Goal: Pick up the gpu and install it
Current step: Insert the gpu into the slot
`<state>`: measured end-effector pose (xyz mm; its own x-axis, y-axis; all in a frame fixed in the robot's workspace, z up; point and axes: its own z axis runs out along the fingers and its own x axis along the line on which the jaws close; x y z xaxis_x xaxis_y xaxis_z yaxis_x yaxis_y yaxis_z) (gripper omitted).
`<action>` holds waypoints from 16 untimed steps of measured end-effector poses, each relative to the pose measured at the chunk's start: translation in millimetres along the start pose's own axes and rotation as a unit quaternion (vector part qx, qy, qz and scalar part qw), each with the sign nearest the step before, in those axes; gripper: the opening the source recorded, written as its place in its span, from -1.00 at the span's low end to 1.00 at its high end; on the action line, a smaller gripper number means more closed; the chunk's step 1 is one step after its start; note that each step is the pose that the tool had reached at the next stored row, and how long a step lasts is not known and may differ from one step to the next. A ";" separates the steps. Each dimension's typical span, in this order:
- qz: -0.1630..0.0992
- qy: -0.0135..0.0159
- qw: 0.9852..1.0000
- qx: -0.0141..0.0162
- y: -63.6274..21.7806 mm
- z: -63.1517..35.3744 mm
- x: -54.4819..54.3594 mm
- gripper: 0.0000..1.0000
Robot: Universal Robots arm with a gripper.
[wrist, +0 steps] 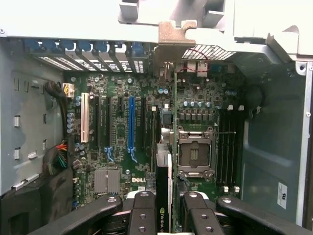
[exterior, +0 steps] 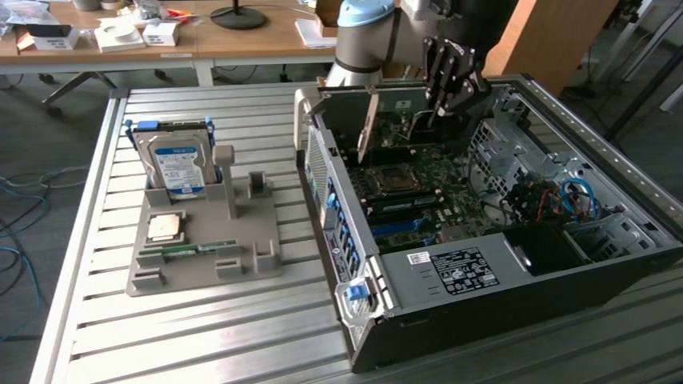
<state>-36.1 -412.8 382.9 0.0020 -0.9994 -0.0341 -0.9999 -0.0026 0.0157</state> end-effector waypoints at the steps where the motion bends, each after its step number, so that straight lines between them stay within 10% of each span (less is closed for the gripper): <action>1: 0.000 0.000 1.000 0.000 -0.1 1.8 0.1 -0.47; 16: 0.000 0.000 1.000 0.000 -0.7 19.5 0.9 -0.47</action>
<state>-35.7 -413.0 363.4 0.0027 -0.9994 -0.0342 -0.9999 -0.0033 0.0150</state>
